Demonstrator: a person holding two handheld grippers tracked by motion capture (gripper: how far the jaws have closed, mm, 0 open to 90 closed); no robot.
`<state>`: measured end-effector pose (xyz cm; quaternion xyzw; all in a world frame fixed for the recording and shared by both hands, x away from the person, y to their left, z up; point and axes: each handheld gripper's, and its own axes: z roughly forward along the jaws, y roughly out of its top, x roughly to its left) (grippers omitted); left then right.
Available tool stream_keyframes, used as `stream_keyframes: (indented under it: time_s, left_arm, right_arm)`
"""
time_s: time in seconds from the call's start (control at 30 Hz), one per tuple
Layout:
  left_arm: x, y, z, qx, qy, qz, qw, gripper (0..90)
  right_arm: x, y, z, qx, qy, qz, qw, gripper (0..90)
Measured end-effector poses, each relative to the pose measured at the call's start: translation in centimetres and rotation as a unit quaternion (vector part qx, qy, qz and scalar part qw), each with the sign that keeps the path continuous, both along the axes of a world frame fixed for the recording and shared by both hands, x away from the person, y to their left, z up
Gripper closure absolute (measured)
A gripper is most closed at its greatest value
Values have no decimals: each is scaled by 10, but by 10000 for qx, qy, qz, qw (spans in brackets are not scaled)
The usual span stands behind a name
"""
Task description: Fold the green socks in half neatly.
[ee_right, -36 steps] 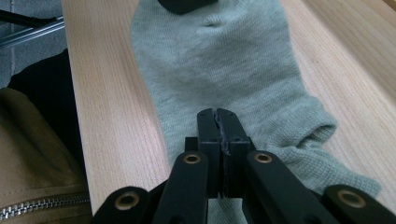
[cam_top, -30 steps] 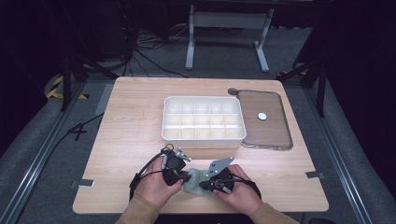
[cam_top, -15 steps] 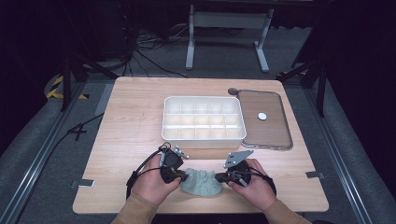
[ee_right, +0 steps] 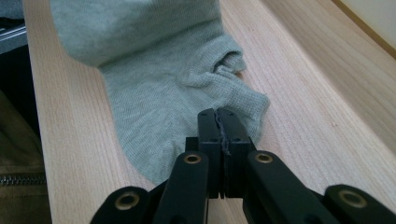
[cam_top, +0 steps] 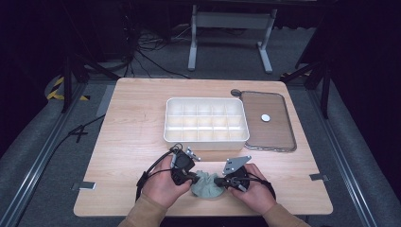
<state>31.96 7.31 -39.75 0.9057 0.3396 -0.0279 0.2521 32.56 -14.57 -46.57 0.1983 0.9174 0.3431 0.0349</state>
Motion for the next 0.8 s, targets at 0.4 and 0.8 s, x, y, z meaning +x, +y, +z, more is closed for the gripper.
stream_keyframes:
  time_s: [0.4, 0.8]
  left_arm:
    - [5, -27, -2, -59, -108, -327, 9994, 829]
    - [12, -36, -18, 111, -123, -302, 9994, 825]
  right_arm:
    - [-4, -4, -4, 180, -124, -51, 9997, 894]
    - [-7, -9, 1, 195, -90, -150, 9997, 819]
